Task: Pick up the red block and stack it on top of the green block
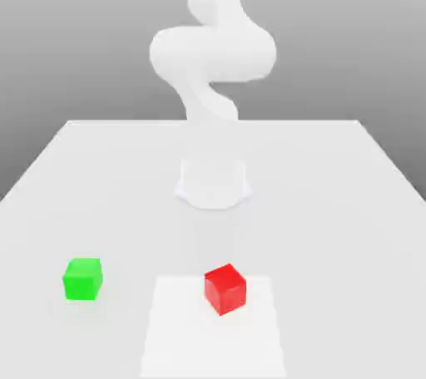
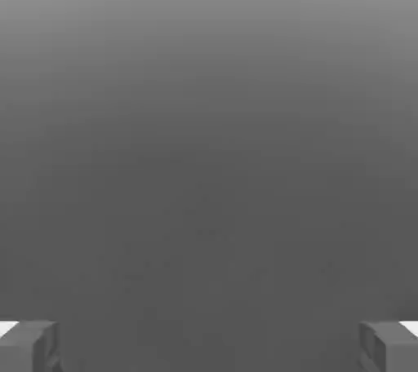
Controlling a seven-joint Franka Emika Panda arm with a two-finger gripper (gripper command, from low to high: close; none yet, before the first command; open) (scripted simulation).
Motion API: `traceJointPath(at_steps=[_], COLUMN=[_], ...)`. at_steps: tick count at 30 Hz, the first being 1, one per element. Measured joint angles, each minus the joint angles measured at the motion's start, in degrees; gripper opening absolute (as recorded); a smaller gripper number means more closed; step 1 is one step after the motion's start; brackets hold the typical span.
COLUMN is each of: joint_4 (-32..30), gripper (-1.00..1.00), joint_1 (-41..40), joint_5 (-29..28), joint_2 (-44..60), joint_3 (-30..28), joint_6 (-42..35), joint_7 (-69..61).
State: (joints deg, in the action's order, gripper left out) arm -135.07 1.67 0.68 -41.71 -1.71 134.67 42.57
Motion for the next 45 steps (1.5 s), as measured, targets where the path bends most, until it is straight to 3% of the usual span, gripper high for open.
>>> traceJointPath(at_steps=[12,17,26,27,34,43,45], joint_4=[-17.9,-26.5,-26.3,-26.2,-26.2,-28.1,-27.6], gripper=[0.00,0.00,0.00,-1.00,-1.00,-1.00,-1.00], joint_1=[7.8,8.7,6.6,6.1,5.9,6.6,2.6], joint_5=[2.5,-0.4,4.1,4.7,4.6,-1.2,-1.9], joint_2=[24.2,36.3,52.6,53.8,53.9,40.1,38.8], joint_3=[-5.8,-5.8,-2.2,-1.5,-1.3,-4.0,-6.3], joint_6=[16.0,24.2,37.6,38.7,38.7,26.9,25.2], joint_7=[-17.8,-23.6,-28.7,-29.1,-29.0,-25.3,-28.2])
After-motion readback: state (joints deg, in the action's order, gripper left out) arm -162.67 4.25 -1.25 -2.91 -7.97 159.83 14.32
